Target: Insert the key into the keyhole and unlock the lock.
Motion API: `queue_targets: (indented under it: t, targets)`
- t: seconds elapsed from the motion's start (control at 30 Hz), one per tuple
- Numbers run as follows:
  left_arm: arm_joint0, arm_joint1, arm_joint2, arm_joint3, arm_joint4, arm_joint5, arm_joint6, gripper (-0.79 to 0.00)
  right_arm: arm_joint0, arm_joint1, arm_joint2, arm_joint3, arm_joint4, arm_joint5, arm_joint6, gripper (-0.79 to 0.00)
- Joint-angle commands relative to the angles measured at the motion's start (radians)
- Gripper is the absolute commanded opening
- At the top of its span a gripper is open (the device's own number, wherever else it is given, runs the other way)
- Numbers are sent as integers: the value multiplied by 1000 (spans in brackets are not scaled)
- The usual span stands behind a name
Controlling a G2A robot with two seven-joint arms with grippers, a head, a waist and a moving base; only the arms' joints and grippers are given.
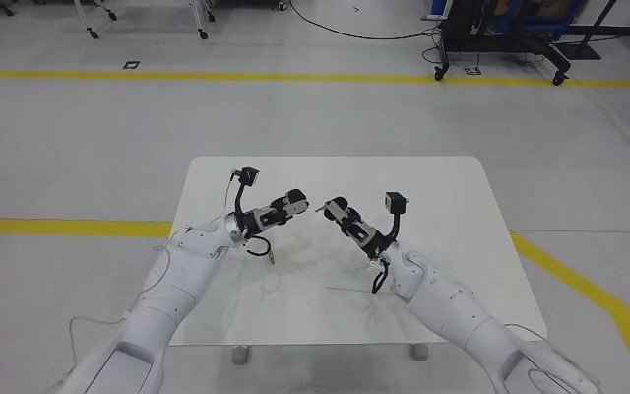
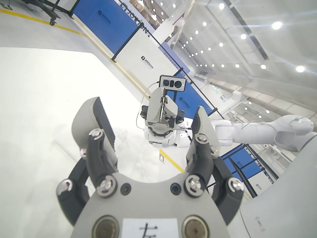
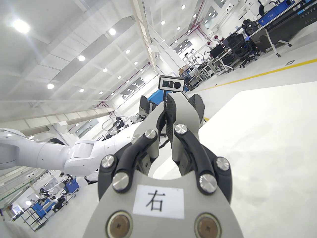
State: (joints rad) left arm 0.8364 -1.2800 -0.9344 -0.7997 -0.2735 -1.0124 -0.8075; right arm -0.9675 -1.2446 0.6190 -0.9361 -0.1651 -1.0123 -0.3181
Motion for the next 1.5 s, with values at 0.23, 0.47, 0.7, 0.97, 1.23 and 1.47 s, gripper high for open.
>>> queue_targets:
  t: [0.23,0.47,0.7,0.97,1.23,1.47]
  targets:
    - [1,1,17,-11,42,0,0,-397,15,-19,-3,29,71,0,99,-785]
    - [-3,-2,26,-9,53,0,0,-529,10,-27,19,39,44,0,98,-785]
    - [-7,-4,48,-11,54,0,0,-659,6,-37,29,50,18,0,93,-785]
    - [-17,-2,40,14,34,0,0,-785,11,-48,37,67,-4,0,88,-785]
    - [-12,2,6,8,14,0,6,-785,14,-51,40,73,-11,0,97,0]
    - [-9,3,7,2,24,12,12,-785,14,-51,40,73,-11,0,97,0]
